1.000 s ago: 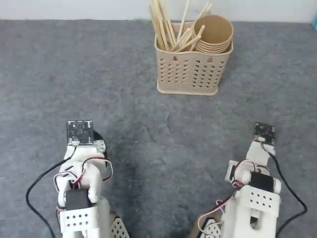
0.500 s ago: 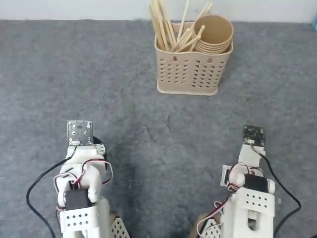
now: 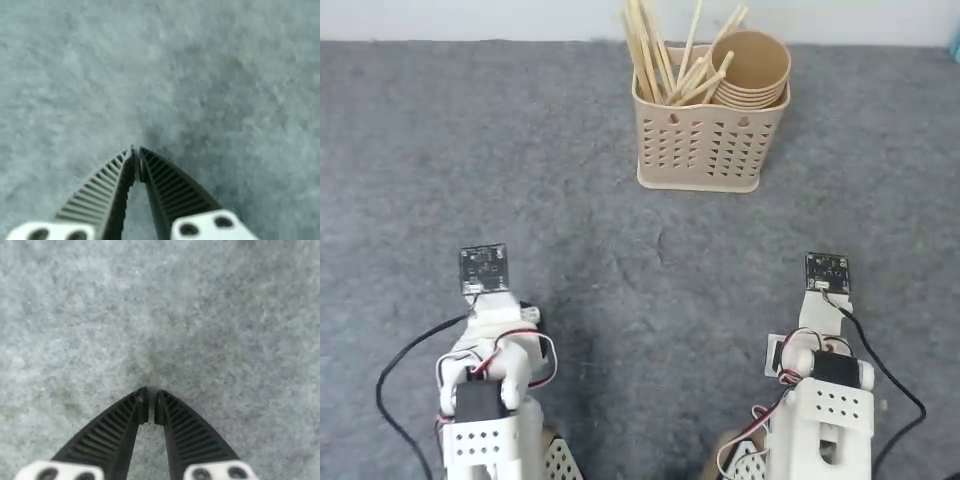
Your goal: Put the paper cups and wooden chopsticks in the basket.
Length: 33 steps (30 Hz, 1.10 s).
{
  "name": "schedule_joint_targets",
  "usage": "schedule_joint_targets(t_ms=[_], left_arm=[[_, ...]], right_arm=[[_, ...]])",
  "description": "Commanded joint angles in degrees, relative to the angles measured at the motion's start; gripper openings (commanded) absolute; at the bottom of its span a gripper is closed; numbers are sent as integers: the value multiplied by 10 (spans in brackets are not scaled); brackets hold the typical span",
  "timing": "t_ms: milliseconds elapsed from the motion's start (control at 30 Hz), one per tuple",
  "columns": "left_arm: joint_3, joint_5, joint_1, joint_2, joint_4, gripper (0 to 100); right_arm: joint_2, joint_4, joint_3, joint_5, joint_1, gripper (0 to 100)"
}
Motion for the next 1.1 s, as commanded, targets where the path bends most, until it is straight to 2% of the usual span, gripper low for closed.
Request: schedule_joint_targets(t_ms=[0,367,700,1067], left_arm=[[-7,-10,18,-10,13,13],[-7,-10,18,-10,13,13],[-7,-10,18,-10,13,13],[-7,-9,18,-10,13,13]], right_arm=[[10,-7,-3,9,-10,37],[-2,-3,2,6,-6,37],[-358,138,77,7,-6,38],[-352,130,77,9,-8,37]])
